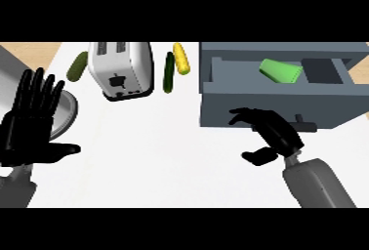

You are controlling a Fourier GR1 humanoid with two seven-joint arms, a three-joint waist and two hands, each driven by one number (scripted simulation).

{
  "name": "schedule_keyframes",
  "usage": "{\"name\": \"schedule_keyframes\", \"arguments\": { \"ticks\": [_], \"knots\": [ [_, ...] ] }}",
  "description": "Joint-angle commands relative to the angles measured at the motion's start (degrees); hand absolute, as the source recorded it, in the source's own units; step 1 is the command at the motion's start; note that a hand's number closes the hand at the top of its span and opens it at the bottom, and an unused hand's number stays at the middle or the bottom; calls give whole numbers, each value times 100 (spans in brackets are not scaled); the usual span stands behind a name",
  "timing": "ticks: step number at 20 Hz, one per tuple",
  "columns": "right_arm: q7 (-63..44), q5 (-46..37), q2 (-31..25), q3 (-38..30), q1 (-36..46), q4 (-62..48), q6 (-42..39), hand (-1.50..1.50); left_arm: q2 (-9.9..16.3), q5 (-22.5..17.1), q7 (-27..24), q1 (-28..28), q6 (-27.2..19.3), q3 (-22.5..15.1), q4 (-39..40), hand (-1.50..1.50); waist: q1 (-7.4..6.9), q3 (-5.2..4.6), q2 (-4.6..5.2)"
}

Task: Pick up the cup, place it into the drawer and close the drawer

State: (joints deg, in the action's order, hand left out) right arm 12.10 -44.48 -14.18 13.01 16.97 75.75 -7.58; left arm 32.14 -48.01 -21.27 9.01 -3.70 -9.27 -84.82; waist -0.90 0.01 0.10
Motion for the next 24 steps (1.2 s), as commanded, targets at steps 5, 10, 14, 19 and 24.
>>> {"name": "schedule_keyframes", "arguments": {
  "ticks": [5, 10, 14, 19, 24],
  "knots": [
    [517, -378, 435, -378, 1334, -2472, 492, -150, 38, 27, 220, -310, 572, 579, -37, -150, 0, 2, 7],
    [1241, -104, 234, -978, 2176, -3911, 556, -150, -217, 292, -167, -536, 951, 522, 192, -150, -43, 3, 31],
    [1550, -105, 210, -1240, 2928, -5033, 664, -150, -41, -7, 183, -330, 1107, 836, 130, -150, -119, 7, 60],
    [1845, -120, -154, -1401, 3284, -5643, 553, -150, -147, 133, 78, -392, 1214, 765, 330, -150, -219, 8, 105],
    [1913, -117, -361, -1536, 3703, -6058, 485, -150, -295, 297, 19, -245, 1268, 604, 374, -150, -336, 13, 174]
  ]
}}
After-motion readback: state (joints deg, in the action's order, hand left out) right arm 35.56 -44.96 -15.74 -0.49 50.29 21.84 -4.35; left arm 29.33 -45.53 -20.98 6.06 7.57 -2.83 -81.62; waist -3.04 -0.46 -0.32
